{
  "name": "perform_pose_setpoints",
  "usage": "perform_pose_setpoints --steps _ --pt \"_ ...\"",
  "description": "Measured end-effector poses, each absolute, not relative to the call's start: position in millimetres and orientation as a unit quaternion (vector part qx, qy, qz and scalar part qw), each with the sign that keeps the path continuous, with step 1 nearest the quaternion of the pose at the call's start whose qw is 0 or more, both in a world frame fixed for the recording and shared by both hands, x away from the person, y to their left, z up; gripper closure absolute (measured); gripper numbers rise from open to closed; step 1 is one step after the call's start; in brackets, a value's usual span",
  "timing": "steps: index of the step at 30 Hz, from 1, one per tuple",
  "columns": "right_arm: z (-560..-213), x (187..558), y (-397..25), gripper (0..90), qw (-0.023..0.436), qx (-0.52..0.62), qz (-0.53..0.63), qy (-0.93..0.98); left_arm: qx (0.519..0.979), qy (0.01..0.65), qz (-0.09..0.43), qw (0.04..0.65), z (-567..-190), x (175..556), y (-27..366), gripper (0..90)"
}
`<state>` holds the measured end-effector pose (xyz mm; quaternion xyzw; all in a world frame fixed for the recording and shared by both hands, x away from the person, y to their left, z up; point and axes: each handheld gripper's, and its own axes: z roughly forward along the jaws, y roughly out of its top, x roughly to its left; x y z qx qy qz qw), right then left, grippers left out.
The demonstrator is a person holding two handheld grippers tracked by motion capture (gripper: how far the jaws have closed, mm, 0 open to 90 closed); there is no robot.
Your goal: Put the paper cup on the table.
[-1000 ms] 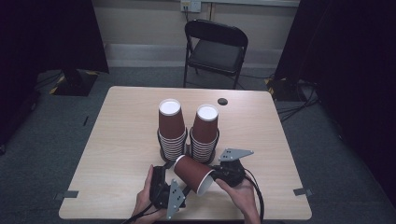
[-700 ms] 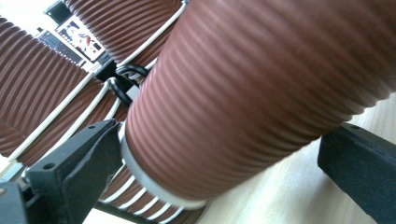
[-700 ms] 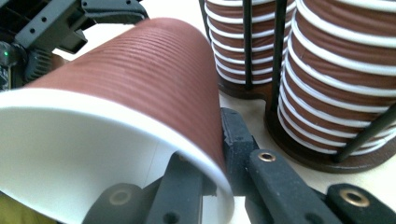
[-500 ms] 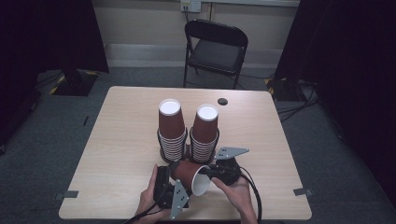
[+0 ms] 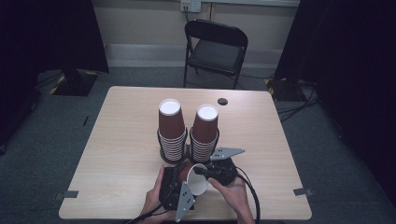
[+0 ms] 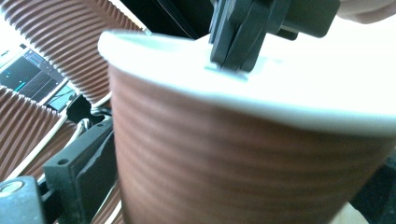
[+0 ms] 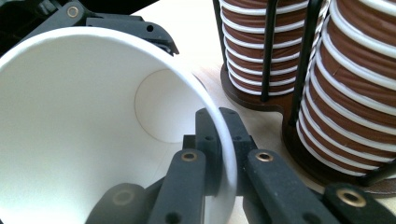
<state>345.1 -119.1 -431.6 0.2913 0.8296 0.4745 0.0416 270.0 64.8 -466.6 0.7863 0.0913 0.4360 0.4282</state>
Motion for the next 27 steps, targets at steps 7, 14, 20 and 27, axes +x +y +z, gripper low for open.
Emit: perform_pose_setpoints --steps 7,14,20,27 --pt "-434 345 -114 86.8 0.037 0.292 0.469 0.833 0.783 0.089 0.434 0.436 -464 269 58 5.5" --pt "-434 345 -114 86.5 0.036 0.292 0.472 0.831 0.781 0.091 0.430 0.444 -460 270 56 6.0" --pt "-435 346 -116 86.6 0.035 0.294 0.473 0.830 0.781 0.094 0.426 0.446 -461 273 56 6.5" --pt "-435 346 -117 86.6 0.036 0.301 0.473 0.827 0.785 0.092 0.425 0.440 -462 276 53 6.4"
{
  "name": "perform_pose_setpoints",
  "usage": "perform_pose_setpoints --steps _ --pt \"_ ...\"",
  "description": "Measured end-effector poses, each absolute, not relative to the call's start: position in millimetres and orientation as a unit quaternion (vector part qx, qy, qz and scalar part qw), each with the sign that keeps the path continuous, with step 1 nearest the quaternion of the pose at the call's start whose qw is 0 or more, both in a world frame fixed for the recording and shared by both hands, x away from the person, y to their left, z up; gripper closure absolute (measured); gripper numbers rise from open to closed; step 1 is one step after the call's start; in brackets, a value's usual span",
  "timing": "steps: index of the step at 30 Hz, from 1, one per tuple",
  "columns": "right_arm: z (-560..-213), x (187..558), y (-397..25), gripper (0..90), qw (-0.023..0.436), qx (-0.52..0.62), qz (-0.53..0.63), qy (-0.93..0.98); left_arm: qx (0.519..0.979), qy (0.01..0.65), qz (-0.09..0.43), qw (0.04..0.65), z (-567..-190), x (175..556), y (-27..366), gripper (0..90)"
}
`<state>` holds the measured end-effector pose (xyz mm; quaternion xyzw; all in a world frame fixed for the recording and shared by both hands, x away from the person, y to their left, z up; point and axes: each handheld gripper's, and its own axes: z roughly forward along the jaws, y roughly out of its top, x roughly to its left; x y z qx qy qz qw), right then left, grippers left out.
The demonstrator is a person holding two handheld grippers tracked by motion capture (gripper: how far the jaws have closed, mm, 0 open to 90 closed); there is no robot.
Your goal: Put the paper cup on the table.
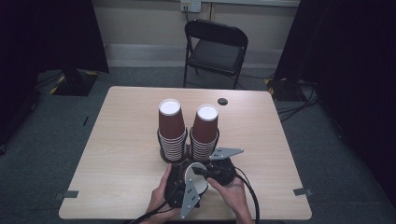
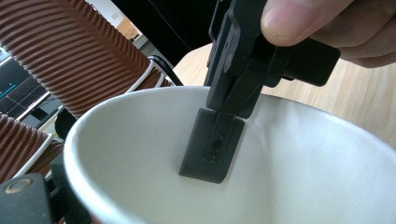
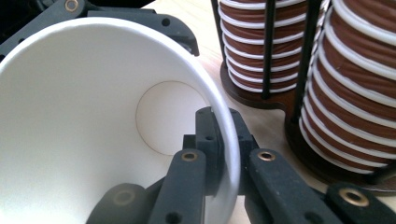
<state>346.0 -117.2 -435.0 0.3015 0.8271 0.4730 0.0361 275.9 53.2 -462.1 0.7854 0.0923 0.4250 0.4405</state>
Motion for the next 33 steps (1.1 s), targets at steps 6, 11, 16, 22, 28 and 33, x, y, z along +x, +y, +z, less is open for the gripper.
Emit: perform_pose_setpoints --steps 6,11,16,22,28,33 --pt "-439 350 -121 84.3 0.031 0.305 0.485 0.819 0.784 0.116 0.403 0.457 -463 281 54 8.3" --pt "-440 349 -124 79.1 0.031 0.315 0.506 0.803 0.783 0.130 0.397 0.460 -464 284 59 8.3" --pt "-439 346 -127 74.2 0.036 0.323 0.521 0.789 0.777 0.147 0.395 0.467 -463 287 65 8.3" --pt "-439 346 -134 66.0 0.039 0.333 0.548 0.766 0.768 0.177 0.379 0.485 -464 291 73 8.3" --pt "-437 343 -138 55.1 0.059 0.333 0.570 0.749 0.754 0.210 0.361 0.508 -465 295 81 8.2" --pt "-436 339 -142 47.9 0.080 0.333 0.581 0.738 0.747 0.225 0.354 0.516 -465 295 88 8.2"
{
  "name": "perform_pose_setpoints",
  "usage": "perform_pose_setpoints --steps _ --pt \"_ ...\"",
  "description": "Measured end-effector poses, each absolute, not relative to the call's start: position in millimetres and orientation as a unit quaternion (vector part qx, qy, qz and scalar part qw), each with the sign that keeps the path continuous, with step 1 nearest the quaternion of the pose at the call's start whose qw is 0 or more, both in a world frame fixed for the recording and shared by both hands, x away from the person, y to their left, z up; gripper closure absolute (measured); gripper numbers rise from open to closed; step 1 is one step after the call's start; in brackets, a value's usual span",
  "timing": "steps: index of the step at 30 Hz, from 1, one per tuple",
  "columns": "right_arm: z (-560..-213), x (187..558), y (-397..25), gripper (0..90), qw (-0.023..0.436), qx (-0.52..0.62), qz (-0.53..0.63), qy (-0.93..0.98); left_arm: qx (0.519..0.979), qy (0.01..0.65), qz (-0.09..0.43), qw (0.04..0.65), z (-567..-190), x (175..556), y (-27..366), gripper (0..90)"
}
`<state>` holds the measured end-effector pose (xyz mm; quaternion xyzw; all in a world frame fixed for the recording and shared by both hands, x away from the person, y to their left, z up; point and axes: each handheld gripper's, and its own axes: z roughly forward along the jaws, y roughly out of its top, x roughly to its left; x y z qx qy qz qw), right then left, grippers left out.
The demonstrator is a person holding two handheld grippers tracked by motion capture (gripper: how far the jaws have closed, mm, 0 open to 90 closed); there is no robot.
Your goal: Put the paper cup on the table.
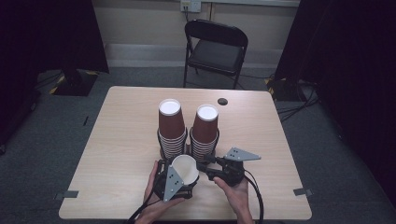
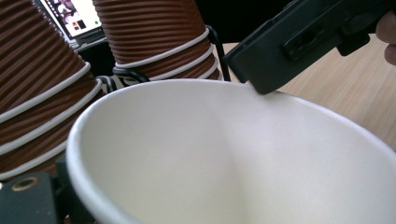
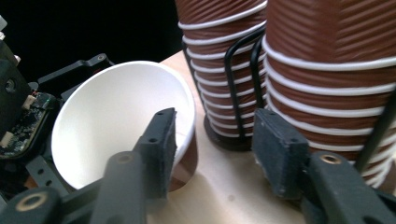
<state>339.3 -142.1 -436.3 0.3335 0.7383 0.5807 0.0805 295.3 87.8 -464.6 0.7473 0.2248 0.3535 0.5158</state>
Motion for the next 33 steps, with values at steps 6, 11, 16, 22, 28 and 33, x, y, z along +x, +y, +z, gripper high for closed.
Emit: perform_pose_setpoints --steps 6,11,16,22,28,33 --pt "-435 332 -153 43.8 0.117 0.340 0.596 0.718 0.737 0.244 0.343 0.529 -464 296 97 8.3" --pt "-436 330 -162 39.5 0.157 0.353 0.594 0.705 0.722 0.272 0.334 0.542 -462 298 107 8.2" --pt "-440 328 -172 39.6 0.182 0.362 0.590 0.698 0.718 0.277 0.324 0.550 -459 300 114 8.3" --pt "-446 323 -184 35.7 0.220 0.377 0.596 0.674 0.717 0.286 0.306 0.556 -457 303 126 8.1" --pt "-452 320 -194 26.8 0.226 0.389 0.599 0.663 0.703 0.308 0.296 0.568 -457 306 145 7.9" --pt "-460 317 -200 21.7 0.239 0.401 0.592 0.657 0.701 0.321 0.302 0.561 -456 311 158 7.8"
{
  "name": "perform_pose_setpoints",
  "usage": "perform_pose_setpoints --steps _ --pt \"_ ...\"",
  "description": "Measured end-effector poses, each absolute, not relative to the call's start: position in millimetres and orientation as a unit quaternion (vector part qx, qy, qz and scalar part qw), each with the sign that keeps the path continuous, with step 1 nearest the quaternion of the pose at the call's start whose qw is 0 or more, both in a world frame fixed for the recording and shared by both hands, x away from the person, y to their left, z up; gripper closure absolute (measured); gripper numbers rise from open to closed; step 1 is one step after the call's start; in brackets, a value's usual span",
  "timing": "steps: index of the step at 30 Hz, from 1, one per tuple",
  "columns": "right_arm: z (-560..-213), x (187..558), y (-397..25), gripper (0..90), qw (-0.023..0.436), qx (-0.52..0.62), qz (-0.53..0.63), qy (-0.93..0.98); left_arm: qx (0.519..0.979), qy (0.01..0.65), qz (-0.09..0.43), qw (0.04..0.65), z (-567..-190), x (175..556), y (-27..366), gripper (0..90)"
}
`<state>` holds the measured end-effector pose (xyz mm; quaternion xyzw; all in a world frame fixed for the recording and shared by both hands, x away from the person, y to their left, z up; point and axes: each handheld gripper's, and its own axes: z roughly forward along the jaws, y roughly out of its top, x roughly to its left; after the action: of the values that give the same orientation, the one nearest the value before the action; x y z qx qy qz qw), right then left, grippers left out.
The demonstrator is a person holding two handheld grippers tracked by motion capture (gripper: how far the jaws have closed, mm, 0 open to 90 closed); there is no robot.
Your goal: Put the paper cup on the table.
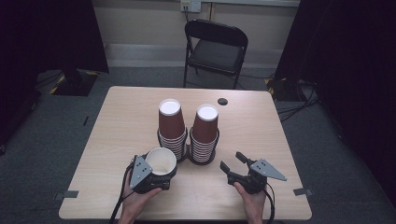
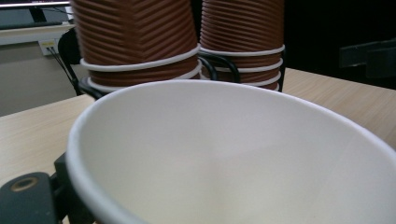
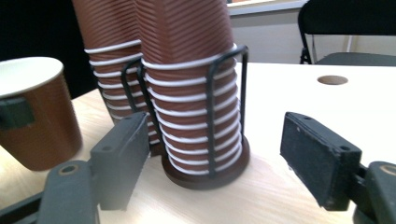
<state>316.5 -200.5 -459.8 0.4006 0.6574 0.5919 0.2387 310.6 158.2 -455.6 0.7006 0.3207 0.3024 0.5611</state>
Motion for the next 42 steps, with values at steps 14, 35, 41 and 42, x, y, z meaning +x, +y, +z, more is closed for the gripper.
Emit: perform_pose_setpoints --steps 14,35,41,42 --pt "-479 313 -222 14.2 0.255 0.414 0.574 0.658 0.667 0.352 0.321 0.573 -449 327 193 7.7" --pt "-495 314 -228 14.0 0.282 0.414 0.563 0.658 0.638 0.419 0.310 0.566 -441 376 232 7.8" --pt "-495 314 -227 14.0 0.283 0.412 0.559 0.662 0.635 0.431 0.314 0.560 -443 391 234 7.6" --pt "-495 314 -227 14.0 0.284 0.413 0.559 0.660 0.639 0.432 0.307 0.558 -446 395 234 7.5"
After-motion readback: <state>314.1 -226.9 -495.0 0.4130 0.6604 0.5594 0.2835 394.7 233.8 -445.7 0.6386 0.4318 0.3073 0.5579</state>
